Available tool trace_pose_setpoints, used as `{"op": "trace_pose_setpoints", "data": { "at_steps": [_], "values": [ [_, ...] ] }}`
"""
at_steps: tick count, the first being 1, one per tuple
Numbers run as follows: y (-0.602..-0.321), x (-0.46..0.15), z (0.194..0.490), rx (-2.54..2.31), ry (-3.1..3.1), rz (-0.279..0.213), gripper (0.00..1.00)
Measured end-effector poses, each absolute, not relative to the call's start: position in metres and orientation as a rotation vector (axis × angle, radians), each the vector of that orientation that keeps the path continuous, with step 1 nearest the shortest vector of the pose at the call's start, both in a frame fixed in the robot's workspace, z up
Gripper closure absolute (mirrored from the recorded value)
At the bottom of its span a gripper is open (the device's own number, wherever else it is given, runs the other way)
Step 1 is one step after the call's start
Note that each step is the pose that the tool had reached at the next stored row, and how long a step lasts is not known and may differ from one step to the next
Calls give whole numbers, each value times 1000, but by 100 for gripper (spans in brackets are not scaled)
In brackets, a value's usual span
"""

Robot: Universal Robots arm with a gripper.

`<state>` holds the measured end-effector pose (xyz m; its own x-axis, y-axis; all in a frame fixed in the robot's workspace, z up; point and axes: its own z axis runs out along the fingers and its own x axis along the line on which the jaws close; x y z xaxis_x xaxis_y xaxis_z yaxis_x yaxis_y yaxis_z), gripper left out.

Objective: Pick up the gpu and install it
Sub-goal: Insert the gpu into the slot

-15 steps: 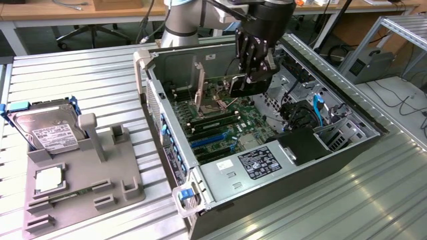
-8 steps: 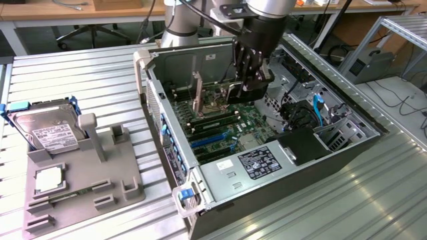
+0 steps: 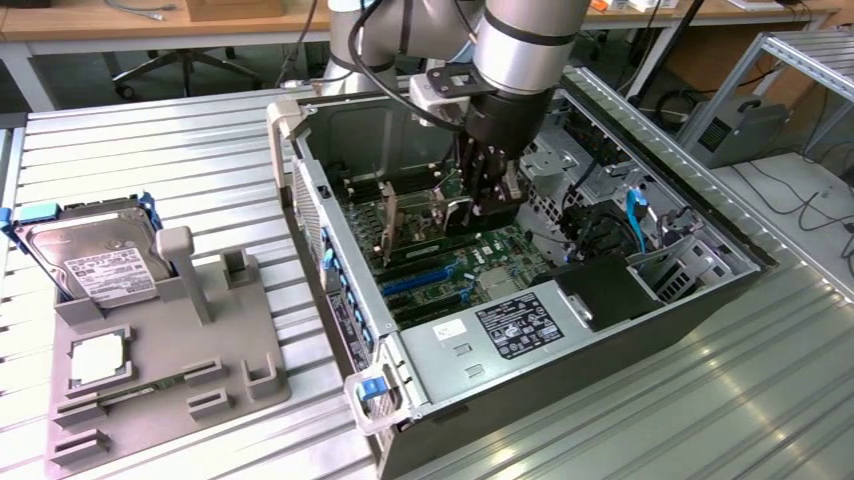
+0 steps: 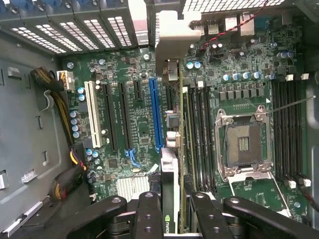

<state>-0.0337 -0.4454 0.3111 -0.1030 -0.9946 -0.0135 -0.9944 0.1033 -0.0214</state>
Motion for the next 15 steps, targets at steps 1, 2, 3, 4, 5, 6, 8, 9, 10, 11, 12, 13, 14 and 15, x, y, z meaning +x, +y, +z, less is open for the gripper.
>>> {"op": "trace_pose_setpoints", "data": {
  "at_steps": [1,2,3,4,5,6,8,9,10,11,12,13,14,15],
  "values": [
    [-445,-34,311,-2088,2315,-11,73],
    [-445,-34,310,-2090,2312,-10,73],
    [-445,-34,309,-2092,2311,-11,73],
    [-445,-34,309,-2093,2310,-11,73],
    [-445,-34,309,-2095,2308,-11,73],
    [-445,-34,309,-2096,2307,-10,73],
    [-446,-34,308,-2098,2305,-10,73],
    [-446,-35,308,-2100,2304,-10,73],
    [-446,-34,308,-2102,2302,-10,73],
    [-446,-34,308,-2106,2298,-10,73],
    [-446,-34,308,-2109,2296,-10,73],
    [-447,-34,308,-2112,2292,-10,73],
    [-447,-34,308,-2117,2288,-10,73],
    [-447,-34,308,-2121,2285,-10,73]
  ]
}}
